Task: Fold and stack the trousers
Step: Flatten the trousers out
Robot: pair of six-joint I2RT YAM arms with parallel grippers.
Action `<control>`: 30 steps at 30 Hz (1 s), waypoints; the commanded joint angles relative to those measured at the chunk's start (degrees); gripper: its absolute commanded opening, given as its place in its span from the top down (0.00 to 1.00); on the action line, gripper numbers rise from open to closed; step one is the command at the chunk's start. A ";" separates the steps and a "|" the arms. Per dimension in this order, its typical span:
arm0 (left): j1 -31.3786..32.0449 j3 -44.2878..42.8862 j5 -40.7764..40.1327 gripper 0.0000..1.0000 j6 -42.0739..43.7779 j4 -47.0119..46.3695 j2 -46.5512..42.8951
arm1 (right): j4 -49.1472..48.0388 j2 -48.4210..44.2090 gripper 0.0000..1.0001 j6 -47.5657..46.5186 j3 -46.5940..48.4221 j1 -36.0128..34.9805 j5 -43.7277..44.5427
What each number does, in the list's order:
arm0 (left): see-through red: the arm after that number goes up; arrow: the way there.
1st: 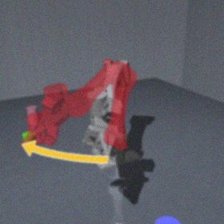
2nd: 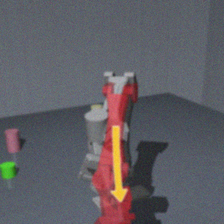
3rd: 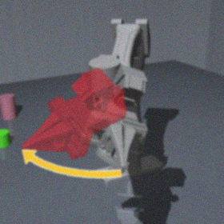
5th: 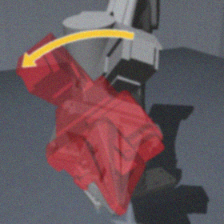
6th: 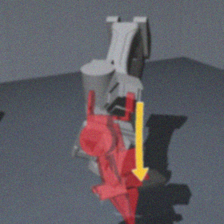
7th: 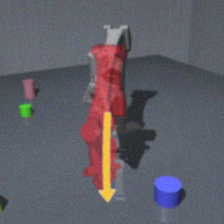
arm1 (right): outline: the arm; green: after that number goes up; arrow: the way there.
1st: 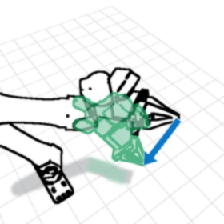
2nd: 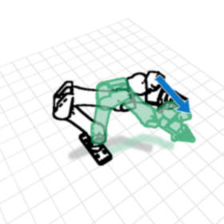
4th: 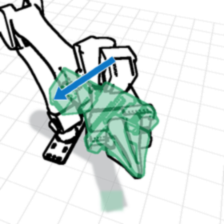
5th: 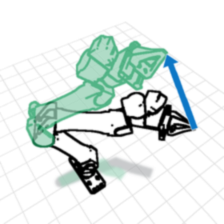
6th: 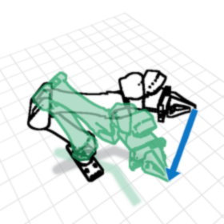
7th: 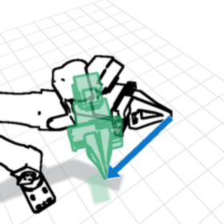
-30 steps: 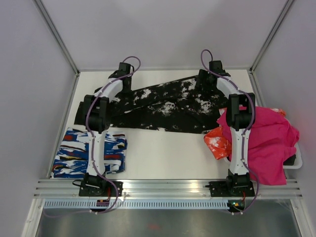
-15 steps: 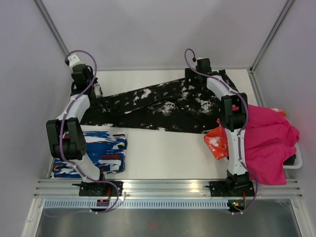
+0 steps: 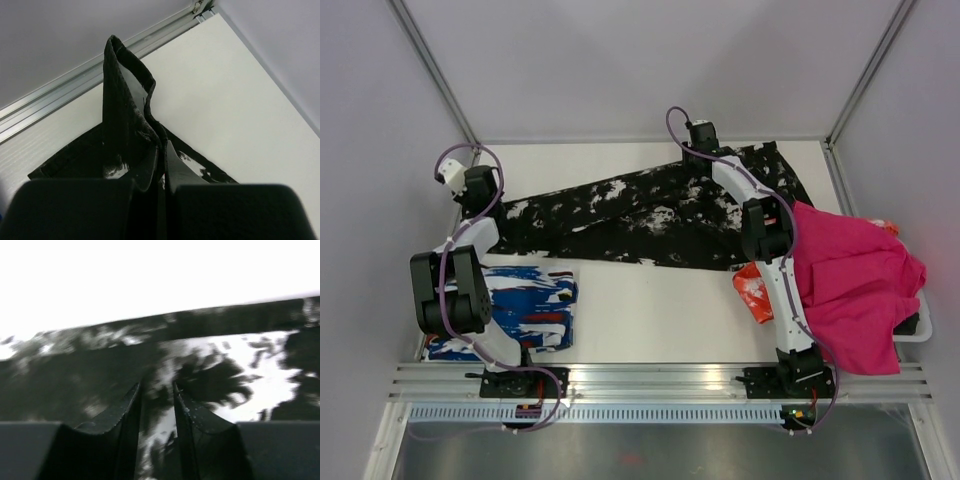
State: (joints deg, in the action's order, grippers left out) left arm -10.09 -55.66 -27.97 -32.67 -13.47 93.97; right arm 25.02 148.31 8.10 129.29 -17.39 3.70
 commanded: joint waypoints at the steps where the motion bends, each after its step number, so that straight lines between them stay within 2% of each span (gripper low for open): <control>1: -0.72 -5.22 1.68 0.98 -1.00 -3.84 0.41 | 6.97 4.96 0.63 4.01 4.81 1.74 6.75; 3: -0.64 -7.61 3.79 0.98 -0.30 -4.28 2.17 | 8.91 6.19 0.66 6.48 6.31 3.14 7.46; 6: -0.72 -10.34 8.27 0.98 -0.21 -9.01 5.07 | 9.53 6.20 0.80 12.80 6.41 7.87 7.28; 10: -0.72 -16.30 14.77 0.98 -0.21 -14.82 10.07 | 7.95 5.76 0.85 19.66 4.66 11.84 5.70; 12: -0.72 -19.73 20.13 0.98 -0.03 -16.49 12.28 | 6.54 6.20 0.85 22.04 4.91 12.81 5.35; 17: -0.72 -36.32 33.03 0.98 -2.66 -19.04 21.66 | 4.35 6.64 0.85 24.16 6.41 13.52 9.46; 21: -0.81 -43.55 34.91 0.98 -3.81 -18.78 28.10 | 3.46 6.12 0.84 21.18 6.85 13.96 12.73; 26: -0.99 -45.51 34.03 0.98 -7.04 -15.28 33.64 | 0.74 4.62 0.76 19.68 4.48 14.57 11.59; 30: -0.99 -38.59 29.56 0.98 -11.45 -14.21 33.39 | -1.98 3.92 0.69 17.75 3.86 14.57 9.22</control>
State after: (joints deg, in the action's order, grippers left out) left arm -10.57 -98.21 4.36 -38.72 -27.88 127.39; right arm 23.94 151.94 28.53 134.28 -4.21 11.66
